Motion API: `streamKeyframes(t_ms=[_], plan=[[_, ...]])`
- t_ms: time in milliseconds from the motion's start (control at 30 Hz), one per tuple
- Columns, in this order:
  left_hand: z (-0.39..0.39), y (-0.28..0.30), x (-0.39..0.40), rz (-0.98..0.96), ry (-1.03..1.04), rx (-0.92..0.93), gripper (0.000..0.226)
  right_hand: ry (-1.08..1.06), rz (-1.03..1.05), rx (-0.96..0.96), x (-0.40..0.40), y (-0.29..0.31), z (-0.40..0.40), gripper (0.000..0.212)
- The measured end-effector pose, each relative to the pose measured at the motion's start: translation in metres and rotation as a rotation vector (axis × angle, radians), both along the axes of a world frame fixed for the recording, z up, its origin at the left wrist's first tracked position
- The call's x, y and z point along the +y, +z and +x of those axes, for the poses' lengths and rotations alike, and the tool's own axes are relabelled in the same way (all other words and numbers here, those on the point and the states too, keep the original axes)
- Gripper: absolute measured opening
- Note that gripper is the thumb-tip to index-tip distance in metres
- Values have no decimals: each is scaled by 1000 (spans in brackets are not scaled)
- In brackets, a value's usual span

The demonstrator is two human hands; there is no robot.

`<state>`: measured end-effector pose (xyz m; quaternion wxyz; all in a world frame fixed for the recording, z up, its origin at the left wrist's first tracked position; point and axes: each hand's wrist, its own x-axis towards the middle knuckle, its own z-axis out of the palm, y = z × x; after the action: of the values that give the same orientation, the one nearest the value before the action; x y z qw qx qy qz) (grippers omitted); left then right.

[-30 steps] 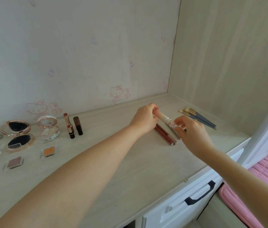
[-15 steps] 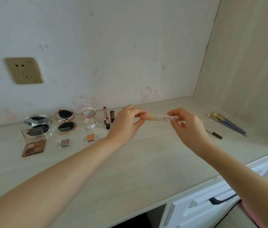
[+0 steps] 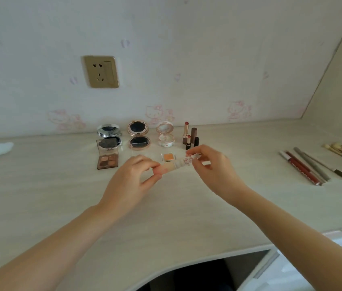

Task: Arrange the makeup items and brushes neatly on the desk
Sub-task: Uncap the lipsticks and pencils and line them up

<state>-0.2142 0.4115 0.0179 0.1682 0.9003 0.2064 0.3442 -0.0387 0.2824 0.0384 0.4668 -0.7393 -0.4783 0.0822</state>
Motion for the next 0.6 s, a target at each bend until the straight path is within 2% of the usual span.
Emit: streamKeyframes(t_ms=[167, 367, 467, 600], plan=[[-25, -14, 5, -128, 97, -39, 23, 62, 113, 279, 28, -13, -29, 25], [-27, -17, 13, -227, 108, -102, 22, 94, 188, 596, 50, -23, -41, 15], [-27, -19, 16, -236, 94, -121, 22, 139, 215, 679, 50, -27, -40, 17], [-28, -22, 13, -205, 46, -144, 16, 186, 235, 698, 48, -25, -38, 18]])
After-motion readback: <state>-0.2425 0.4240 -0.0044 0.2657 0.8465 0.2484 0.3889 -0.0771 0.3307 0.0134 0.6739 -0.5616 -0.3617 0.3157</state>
